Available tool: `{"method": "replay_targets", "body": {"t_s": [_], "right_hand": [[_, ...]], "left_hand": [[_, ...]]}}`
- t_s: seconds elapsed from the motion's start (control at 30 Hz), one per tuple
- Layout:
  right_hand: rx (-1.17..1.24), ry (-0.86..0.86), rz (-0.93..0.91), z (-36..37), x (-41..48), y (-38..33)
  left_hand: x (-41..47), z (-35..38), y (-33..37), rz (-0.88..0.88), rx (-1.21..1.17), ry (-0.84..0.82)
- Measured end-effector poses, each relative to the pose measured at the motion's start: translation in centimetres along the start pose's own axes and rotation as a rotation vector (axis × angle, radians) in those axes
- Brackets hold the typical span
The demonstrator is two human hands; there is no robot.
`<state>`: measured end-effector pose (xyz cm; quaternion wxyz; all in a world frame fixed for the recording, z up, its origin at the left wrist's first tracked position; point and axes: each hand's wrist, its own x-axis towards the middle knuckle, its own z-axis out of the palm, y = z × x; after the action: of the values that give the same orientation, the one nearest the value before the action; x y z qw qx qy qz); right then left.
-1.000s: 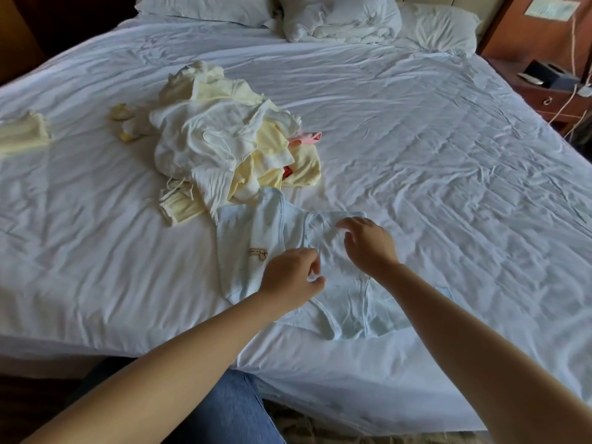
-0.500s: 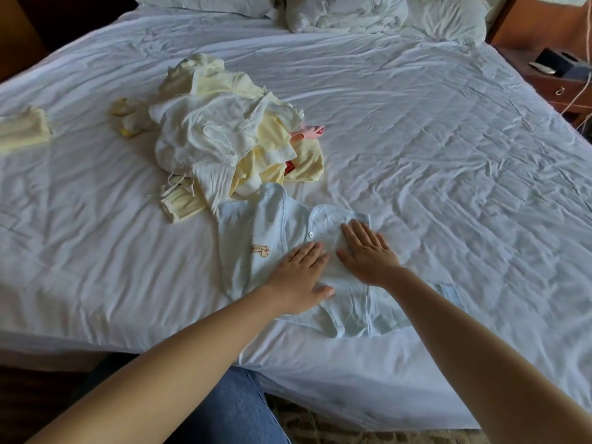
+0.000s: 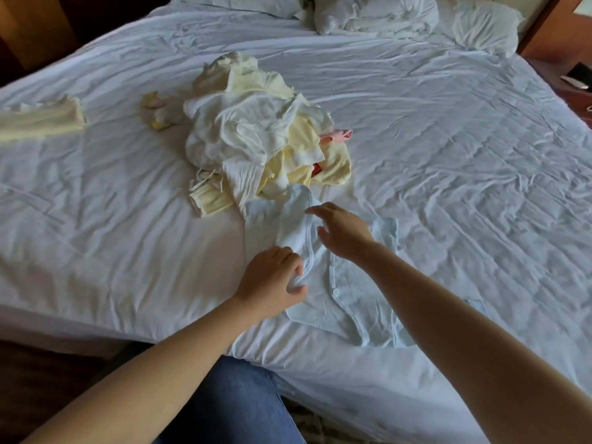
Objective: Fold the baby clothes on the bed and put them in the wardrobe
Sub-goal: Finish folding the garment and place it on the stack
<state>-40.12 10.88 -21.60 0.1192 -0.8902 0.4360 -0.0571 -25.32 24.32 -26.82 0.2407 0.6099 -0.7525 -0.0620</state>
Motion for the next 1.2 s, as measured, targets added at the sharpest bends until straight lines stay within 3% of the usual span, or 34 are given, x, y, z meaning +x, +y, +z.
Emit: {"method": "replay_targets", "body": {"t_s": [0.23,0.47,0.63,0.8,0.9,1.2], "right_hand": [[-0.076,-0.168,0.016,1.7,2.8,0.8],[-0.205,-0.170,-0.028,1.2,4.4,-0.1],[-0.275,-0.043,-0.035,0.4,4.3,-1.4],[-0.047,0.141,0.054,-1.4,2.9,-1.8],[-0.032,0.206,0.082,-2.8,1.2,-0.7],[-0.001,0.079,0.264,-0.3,-5.6,3.7]], "left_hand": [[0.2,0.3,-1.2,-0.079,-0.092,0.065],[-0.1,-0.5,-1.4,-0.197,-0.301,0.156],[-0.3,-2.3,-1.2,-0.238,-0.358,0.182],[0.2,-3.8,-0.4,-0.151,-0.304,0.231],[0.3,-3.9,0.5,-0.077,-0.251,0.217],[0.2,-1.1,3.5,0.029,-0.155,0.007]]}}
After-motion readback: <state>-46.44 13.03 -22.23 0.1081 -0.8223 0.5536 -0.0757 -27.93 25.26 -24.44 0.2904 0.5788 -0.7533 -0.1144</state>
